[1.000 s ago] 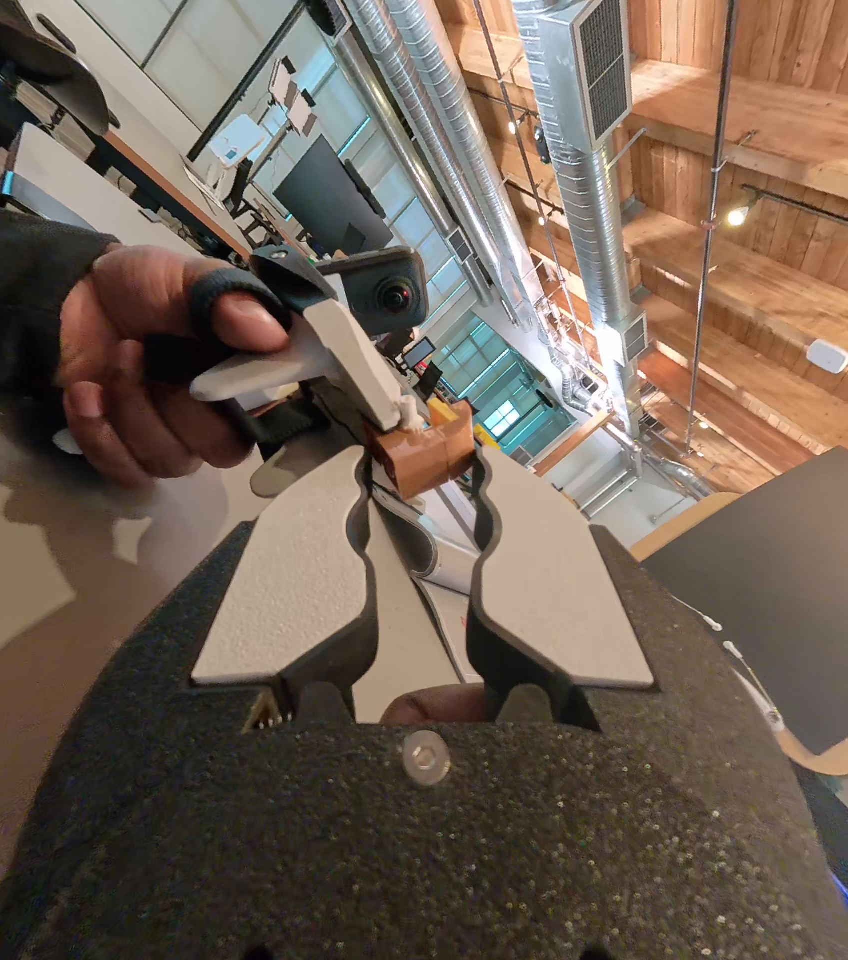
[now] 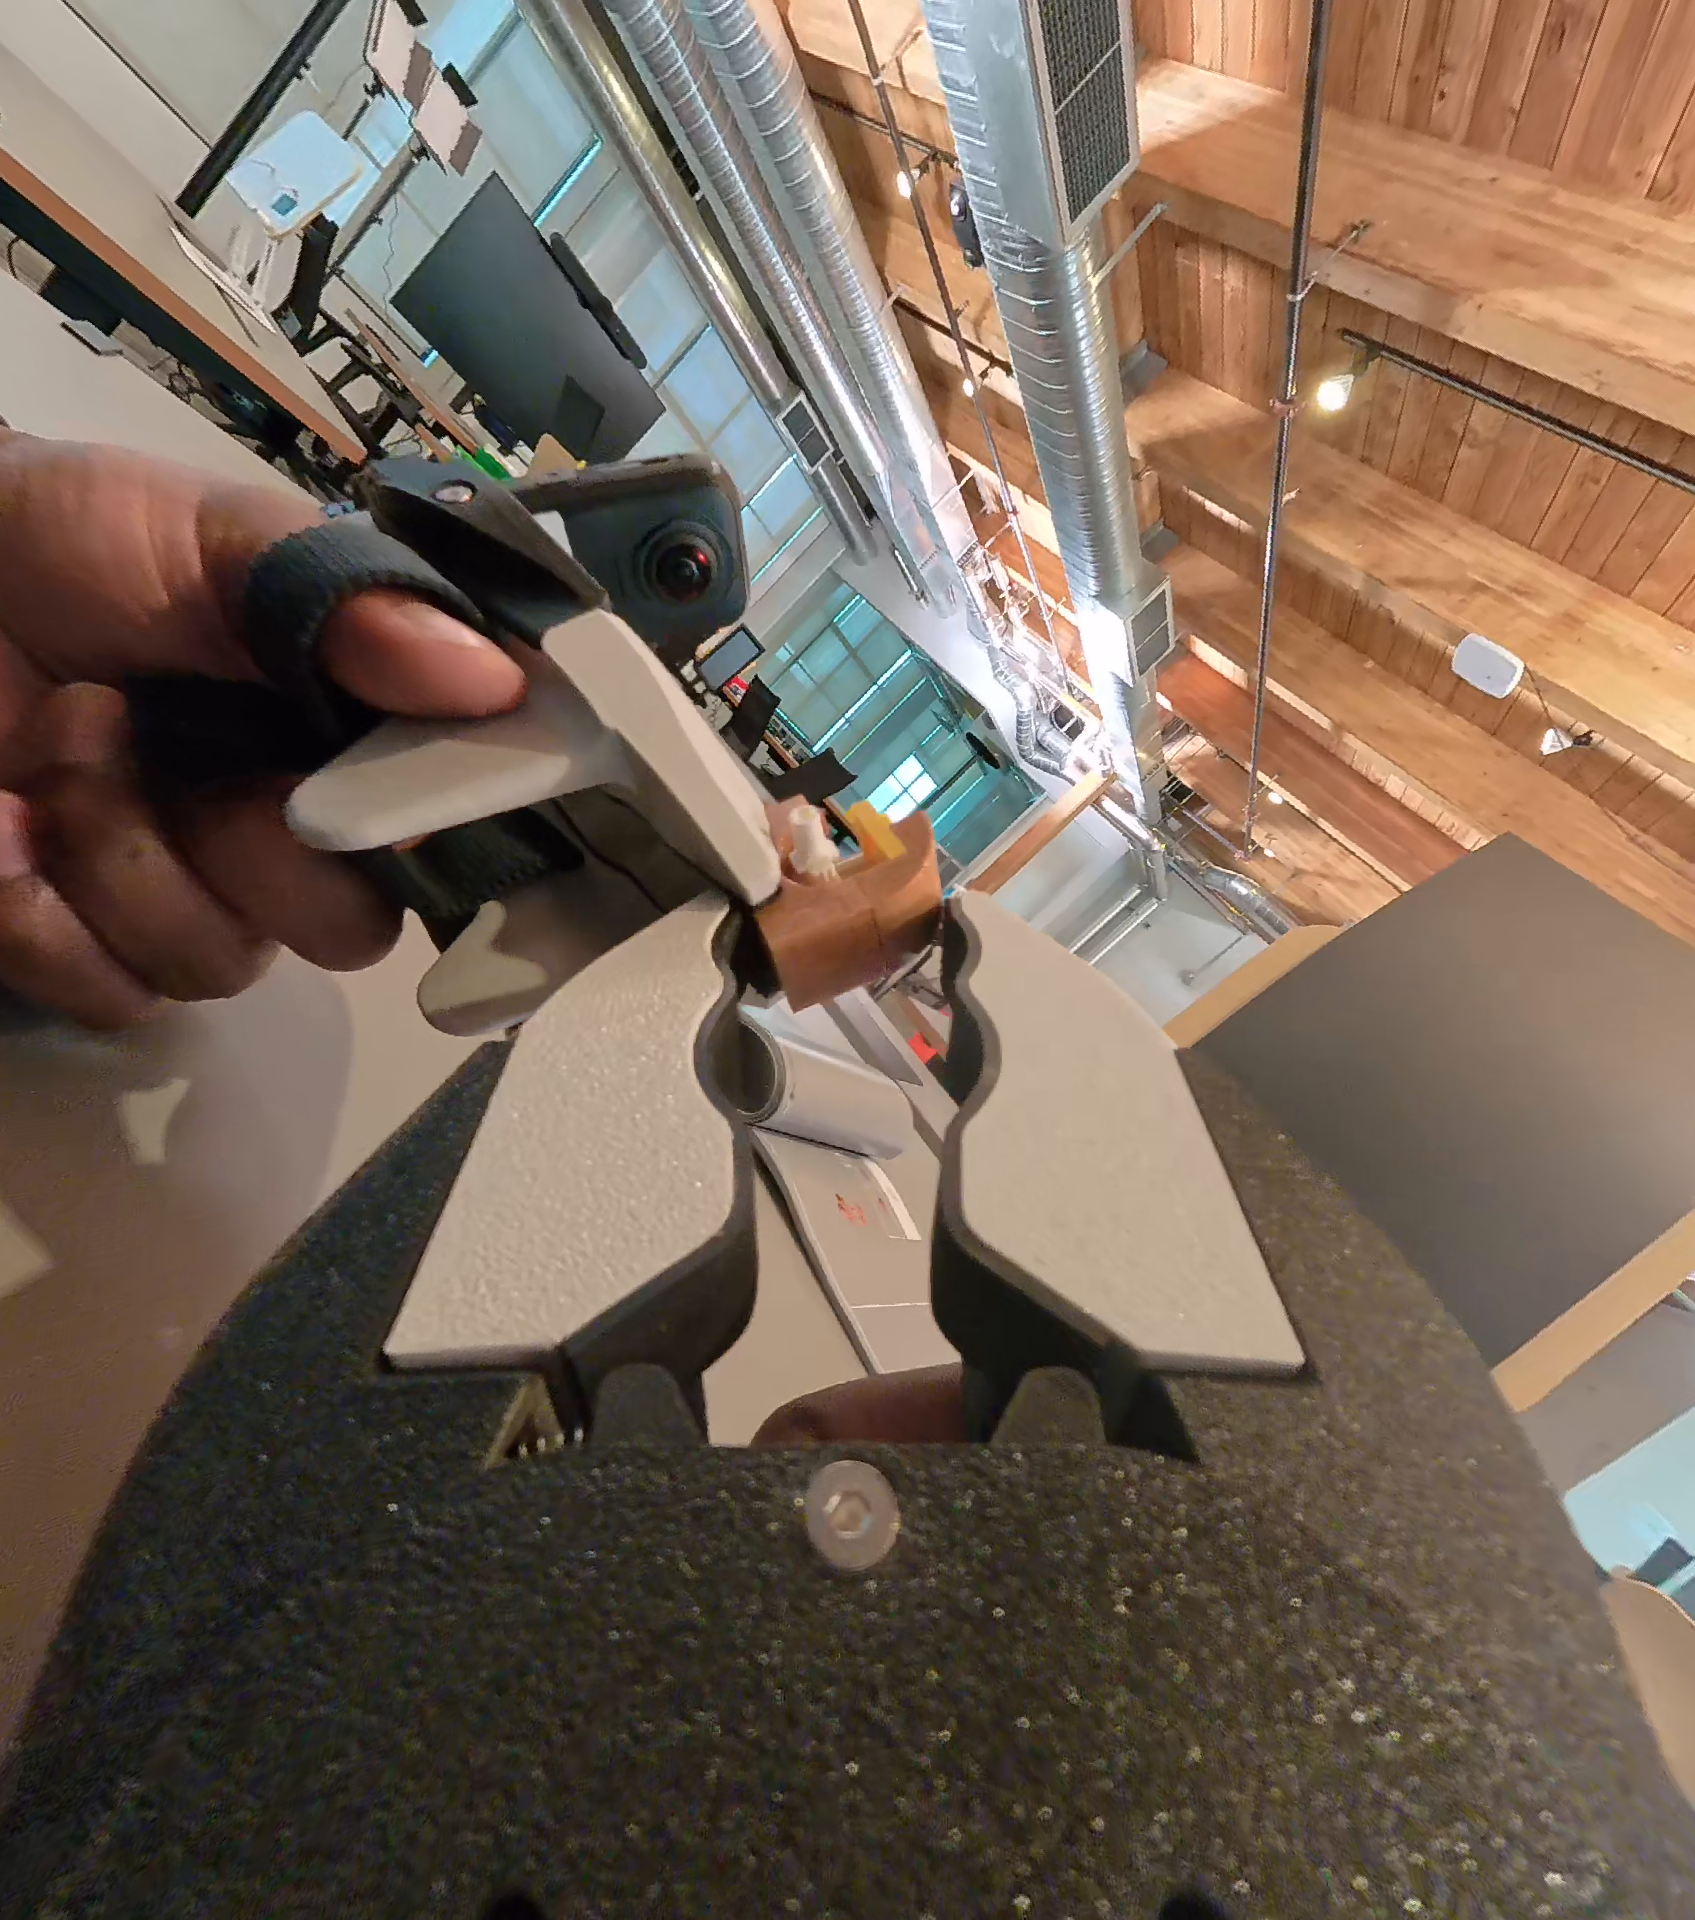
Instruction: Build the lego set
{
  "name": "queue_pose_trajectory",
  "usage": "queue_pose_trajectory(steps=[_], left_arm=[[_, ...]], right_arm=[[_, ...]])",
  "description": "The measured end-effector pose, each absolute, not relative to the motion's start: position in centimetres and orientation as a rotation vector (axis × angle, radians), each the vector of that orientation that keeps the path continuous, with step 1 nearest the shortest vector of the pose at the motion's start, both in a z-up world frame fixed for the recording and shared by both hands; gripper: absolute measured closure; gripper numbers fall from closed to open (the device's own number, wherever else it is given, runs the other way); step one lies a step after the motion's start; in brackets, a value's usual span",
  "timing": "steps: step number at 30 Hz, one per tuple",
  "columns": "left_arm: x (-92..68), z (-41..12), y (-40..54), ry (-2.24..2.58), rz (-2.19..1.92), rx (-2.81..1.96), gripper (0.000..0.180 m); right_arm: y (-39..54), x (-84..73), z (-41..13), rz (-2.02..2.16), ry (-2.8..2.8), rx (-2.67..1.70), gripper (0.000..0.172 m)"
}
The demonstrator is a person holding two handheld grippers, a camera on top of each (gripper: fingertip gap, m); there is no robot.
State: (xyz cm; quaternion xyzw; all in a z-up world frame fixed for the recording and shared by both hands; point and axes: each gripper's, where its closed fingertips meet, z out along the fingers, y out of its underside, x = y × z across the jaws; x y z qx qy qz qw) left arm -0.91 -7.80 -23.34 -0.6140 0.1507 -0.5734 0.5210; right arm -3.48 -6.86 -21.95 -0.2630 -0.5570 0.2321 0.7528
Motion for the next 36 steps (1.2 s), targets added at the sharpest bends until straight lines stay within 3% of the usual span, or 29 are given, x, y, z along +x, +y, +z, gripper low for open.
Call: queue_pose_trajectory(steps=[5,17,36], left_arm=[[-0.9,-23.3,-7.9,0.368,-1.372,-1.470,0.162],[-1.1,-23.4,-7.4,0.334,-1.339,-1.482,0.155],[-1.7,-23.7,-6.8,0.355,-1.187,-1.505,0.162]], right_arm=[[-6.8,-3.3,-21.7,0.491,-1.198,-0.562,0.131],[-6.2,-3.3,-21.7,0.452,-1.187,-0.581,0.138],[-6.7,-3.6,-22.1,0.421,-1.207,-0.549,0.134]])
